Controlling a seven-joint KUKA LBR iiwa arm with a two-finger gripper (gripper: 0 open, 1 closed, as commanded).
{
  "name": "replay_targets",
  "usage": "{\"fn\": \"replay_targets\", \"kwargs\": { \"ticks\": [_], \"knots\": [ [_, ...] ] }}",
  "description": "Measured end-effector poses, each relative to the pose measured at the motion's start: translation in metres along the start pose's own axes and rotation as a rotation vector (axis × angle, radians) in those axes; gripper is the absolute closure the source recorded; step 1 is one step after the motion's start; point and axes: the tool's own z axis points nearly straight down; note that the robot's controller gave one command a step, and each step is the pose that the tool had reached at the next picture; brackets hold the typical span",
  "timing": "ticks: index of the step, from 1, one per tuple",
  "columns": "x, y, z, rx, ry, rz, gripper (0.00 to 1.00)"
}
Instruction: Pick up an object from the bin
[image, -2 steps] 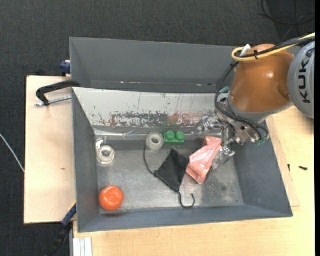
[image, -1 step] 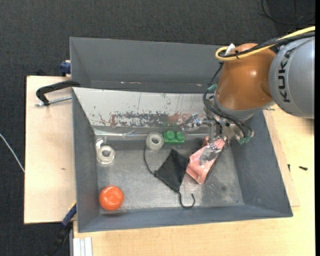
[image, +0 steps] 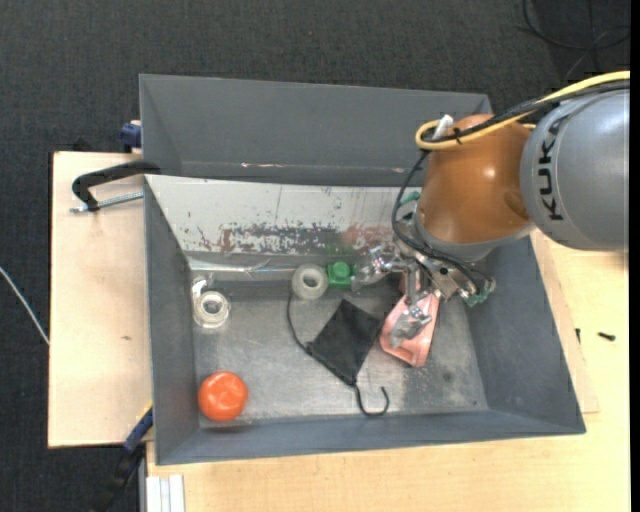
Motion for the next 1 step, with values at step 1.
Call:
{"fn": "replay_targets", "kwargs": {
  "ticks": [1],
  "knots": [
    [-0.0030, -0.0019, 0.0462, 0.005, 0.005, -0.477, 1.00]
  ]
}}
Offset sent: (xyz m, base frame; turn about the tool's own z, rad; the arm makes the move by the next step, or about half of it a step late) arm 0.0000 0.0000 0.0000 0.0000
